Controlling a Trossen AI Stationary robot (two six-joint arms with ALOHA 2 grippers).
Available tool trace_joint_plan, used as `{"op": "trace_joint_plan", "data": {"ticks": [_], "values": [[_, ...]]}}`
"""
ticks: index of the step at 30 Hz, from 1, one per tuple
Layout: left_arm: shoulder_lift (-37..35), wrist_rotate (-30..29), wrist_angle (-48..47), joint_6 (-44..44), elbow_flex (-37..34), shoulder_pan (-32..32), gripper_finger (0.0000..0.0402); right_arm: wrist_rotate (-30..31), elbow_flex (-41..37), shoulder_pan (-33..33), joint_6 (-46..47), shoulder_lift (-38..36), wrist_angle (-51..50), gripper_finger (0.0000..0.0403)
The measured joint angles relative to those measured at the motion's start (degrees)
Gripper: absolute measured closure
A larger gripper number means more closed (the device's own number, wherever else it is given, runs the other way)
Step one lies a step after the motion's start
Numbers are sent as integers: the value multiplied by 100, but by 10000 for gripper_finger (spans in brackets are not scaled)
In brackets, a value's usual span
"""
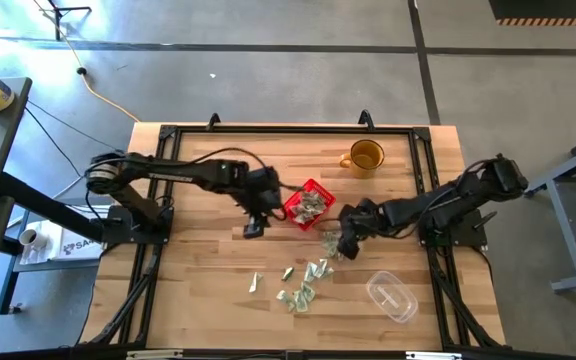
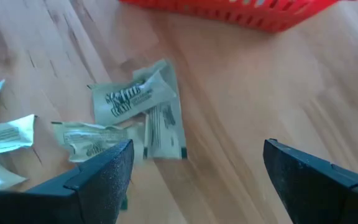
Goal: Pick and place items into bin
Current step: Put the white stevia packet into the red bin
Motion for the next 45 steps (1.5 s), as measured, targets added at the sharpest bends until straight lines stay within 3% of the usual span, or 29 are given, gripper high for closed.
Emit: {"op": "trace_joint_plan", "data": {"ticks": [7, 11, 16, 19, 26, 30, 34, 36, 41, 45], "values": [[-678, -474, -100, -866, -864, -196, 234, -643, -154, -643, -602, 156, 388, 77], [-1018, -531, -93, -1541, -1390, -229, 242, -1177, -150, -722, -939, 385, 844, 116], [-1485, -617, -15, -2203, -1954, -323, 243, -1184, -121, -682, -882, 702, 1014, 174], [-1730, -768, 35, -2555, -2177, -454, 243, -1176, -59, -690, -716, 716, 875, 222], [-2072, -1018, 26, -3242, -2493, -950, 243, -1296, 790, -681, -986, 674, -316, 389], [-2066, -1227, 37, -3550, -2584, -1290, 243, -1005, 1565, -740, -1057, 673, -1019, 380], [-2063, -1447, 69, -3921, -2624, -1632, 243, 166, 2414, -886, -1510, 664, -1837, 399], [-2063, -1590, 135, -4079, -2624, -1808, 243, 357, 2674, -1104, -1794, 664, -1914, 395], [-2063, -1755, 626, -4196, -2624, -2237, 243, -370, 2733, -1790, -2100, 796, -1576, 400], [-2061, -1913, 491, -4551, -2624, -2449, 243, -1262, 2729, -1973, -2224, 898, -1638, 392]]}}
